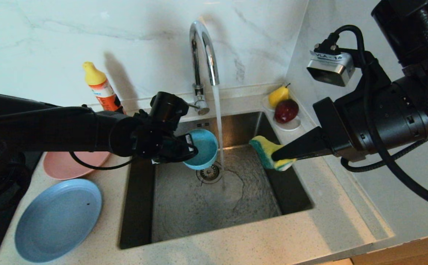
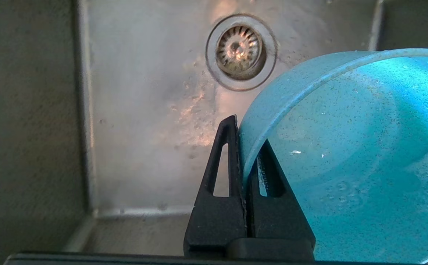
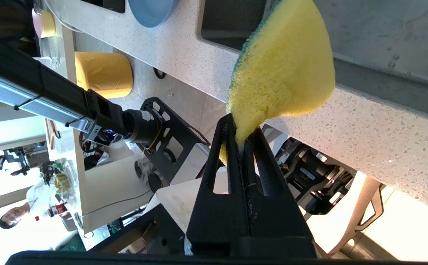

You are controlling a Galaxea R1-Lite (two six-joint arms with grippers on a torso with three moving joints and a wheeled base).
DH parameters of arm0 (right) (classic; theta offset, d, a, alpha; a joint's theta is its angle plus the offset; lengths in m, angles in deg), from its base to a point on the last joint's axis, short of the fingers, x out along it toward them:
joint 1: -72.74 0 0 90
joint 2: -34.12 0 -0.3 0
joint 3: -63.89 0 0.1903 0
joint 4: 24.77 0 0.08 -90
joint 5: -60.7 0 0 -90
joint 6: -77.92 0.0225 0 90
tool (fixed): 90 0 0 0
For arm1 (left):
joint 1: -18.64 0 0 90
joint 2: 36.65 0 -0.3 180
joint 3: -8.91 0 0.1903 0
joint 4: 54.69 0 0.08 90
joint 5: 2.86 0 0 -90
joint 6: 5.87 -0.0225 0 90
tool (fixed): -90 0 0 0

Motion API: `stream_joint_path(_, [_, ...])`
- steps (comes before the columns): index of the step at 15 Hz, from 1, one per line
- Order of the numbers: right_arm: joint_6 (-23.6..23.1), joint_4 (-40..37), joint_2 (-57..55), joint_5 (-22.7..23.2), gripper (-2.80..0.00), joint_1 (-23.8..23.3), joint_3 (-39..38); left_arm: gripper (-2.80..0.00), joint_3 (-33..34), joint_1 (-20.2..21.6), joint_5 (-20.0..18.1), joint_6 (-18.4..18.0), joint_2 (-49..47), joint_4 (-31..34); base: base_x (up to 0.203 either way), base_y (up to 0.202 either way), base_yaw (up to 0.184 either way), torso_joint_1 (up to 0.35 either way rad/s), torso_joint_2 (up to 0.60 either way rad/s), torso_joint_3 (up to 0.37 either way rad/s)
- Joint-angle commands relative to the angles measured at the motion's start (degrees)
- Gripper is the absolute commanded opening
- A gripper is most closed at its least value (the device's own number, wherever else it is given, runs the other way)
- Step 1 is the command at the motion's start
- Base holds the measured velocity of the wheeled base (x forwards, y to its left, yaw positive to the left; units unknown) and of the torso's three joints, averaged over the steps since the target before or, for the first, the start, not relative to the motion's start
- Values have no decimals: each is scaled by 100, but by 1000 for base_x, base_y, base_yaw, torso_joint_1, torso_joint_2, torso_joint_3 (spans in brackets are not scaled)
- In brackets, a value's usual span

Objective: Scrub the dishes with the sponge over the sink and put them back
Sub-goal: Rinse the bowl

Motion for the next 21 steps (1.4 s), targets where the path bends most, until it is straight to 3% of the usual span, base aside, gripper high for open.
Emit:
stream_joint_path(1, [16, -26, -18, 10, -280, 1, -34, -280, -236, -1, 9, 11, -223, 80, 0, 0, 0, 0, 0, 0])
stream_joint_path(10, [21, -26, 26, 10, -280, -1, -39, -280, -617, -40, -113, 19, -512, 93, 0, 0, 0, 0, 0, 0])
stream_joint_path(16, [16, -26, 2, 10, -280, -8, -113, -280, -1227, -46, -89, 106, -1022, 101, 0, 0, 0, 0, 0, 0])
stream_joint_path(21, [16, -26, 17, 10, -280, -8, -105, -280, -1231, -37, -88, 150, -974, 105, 0, 0, 0, 0, 0, 0])
